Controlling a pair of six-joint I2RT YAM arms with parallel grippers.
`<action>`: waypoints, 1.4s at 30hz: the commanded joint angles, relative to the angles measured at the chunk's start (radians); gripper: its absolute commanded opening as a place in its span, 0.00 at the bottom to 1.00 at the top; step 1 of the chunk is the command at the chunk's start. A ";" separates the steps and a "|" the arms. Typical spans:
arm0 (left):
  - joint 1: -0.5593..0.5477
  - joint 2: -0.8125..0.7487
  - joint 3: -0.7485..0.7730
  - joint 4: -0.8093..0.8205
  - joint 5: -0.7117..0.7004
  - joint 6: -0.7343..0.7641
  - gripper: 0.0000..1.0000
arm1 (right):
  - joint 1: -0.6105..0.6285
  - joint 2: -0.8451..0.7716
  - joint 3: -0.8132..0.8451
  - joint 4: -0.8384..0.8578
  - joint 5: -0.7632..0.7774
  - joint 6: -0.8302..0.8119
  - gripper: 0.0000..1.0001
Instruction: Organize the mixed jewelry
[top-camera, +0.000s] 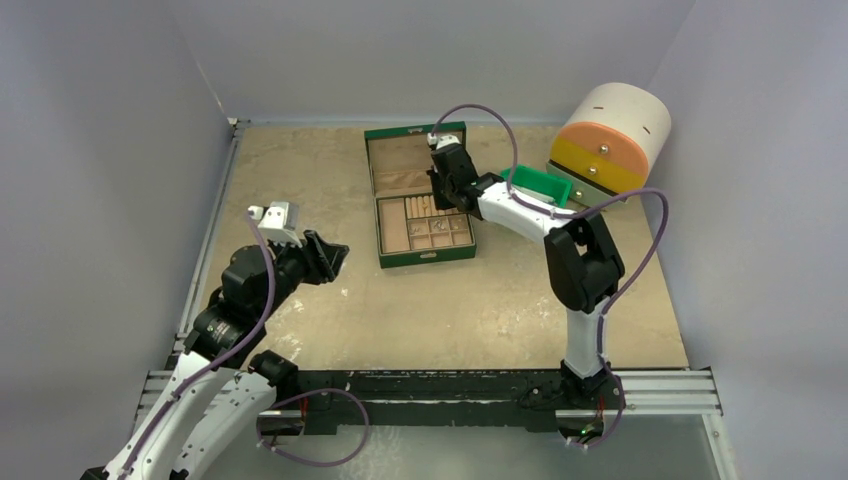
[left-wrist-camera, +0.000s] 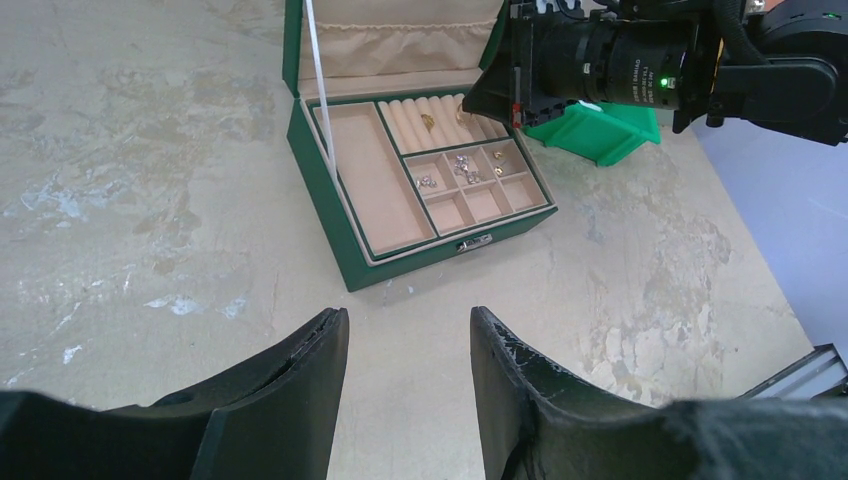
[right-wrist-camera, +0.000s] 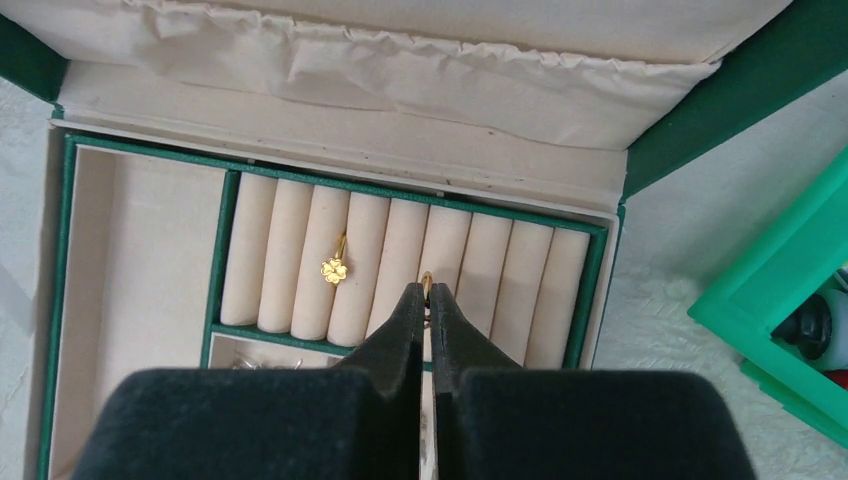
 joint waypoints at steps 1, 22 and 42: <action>-0.003 0.005 0.001 0.036 -0.011 0.023 0.48 | -0.003 0.008 0.046 0.038 -0.013 0.024 0.00; -0.003 0.004 0.002 0.031 0.000 0.025 0.47 | -0.005 0.074 -0.006 0.018 -0.021 0.109 0.00; -0.003 -0.001 0.004 0.025 0.000 0.022 0.47 | -0.005 -0.124 0.067 -0.079 0.004 0.096 0.31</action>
